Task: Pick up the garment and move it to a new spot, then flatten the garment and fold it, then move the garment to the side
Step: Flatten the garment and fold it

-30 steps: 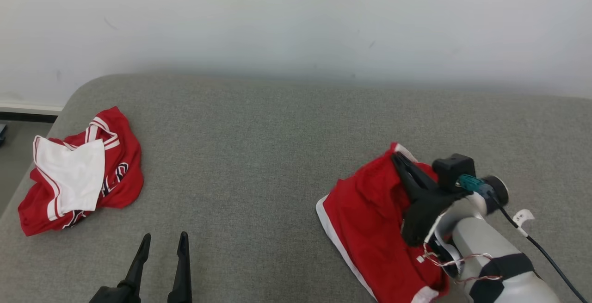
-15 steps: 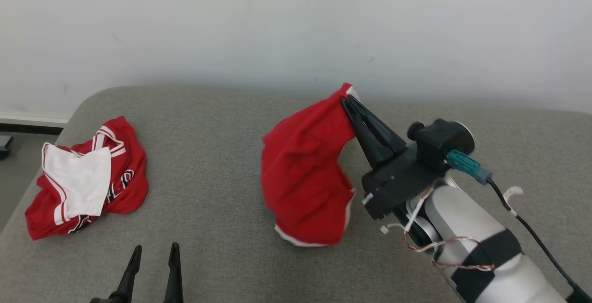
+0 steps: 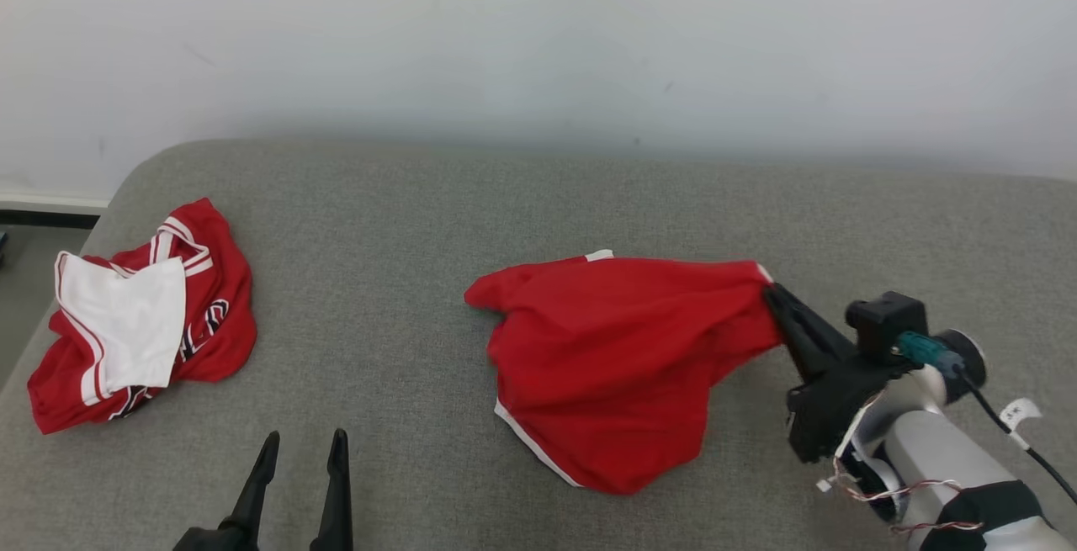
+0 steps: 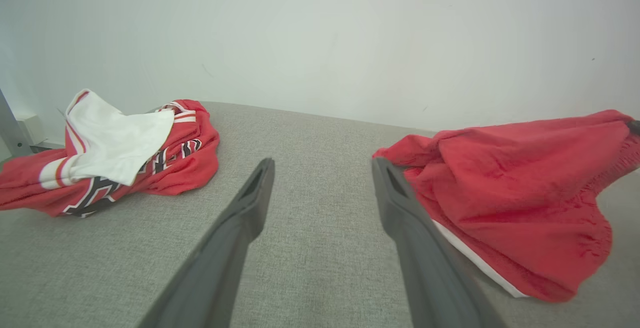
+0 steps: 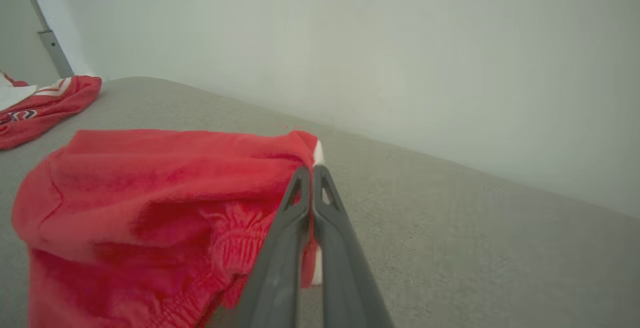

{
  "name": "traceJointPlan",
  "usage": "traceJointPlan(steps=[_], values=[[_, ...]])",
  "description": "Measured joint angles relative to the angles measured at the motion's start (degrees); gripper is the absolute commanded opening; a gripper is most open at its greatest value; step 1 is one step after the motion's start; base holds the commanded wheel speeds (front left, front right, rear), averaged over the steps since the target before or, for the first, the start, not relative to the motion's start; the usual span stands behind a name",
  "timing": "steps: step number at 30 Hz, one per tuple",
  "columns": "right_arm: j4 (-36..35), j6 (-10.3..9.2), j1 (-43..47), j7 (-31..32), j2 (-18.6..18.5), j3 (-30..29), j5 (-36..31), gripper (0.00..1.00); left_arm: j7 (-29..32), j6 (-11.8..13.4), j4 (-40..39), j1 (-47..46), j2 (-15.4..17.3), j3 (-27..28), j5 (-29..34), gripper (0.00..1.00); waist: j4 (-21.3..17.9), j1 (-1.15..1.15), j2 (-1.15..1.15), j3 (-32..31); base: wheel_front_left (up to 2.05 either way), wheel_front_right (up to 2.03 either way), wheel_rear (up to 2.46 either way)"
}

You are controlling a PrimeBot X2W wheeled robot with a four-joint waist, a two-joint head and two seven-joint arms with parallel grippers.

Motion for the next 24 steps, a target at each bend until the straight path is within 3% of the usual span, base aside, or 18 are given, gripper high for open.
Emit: traceJointPlan(steps=[9,17,24], values=[[13.32,0.00,-5.06,-2.41,-1.43,-4.48,-4.01,0.00,-0.01,0.00,0.56,-1.83,-0.05,-2.22,0.00,1.00,1.46,0.00,0.00,1.38,0.00,0.00,0.00],[17.27,0.00,-13.86,-3.34,-1.68,-2.00,-7.79,0.00,0.00,0.00,1.09,-3.55,0.05,-3.91,-0.15,1.00,2.66,0.00,0.00,2.66,0.00,0.00,0.00],[26.27,0.00,-22.72,-2.70,-1.01,-2.27,-11.66,0.00,0.00,0.00,1.56,-5.07,0.05,-5.05,-0.58,1.00,4.43,0.00,0.00,4.20,0.00,0.00,0.00]])
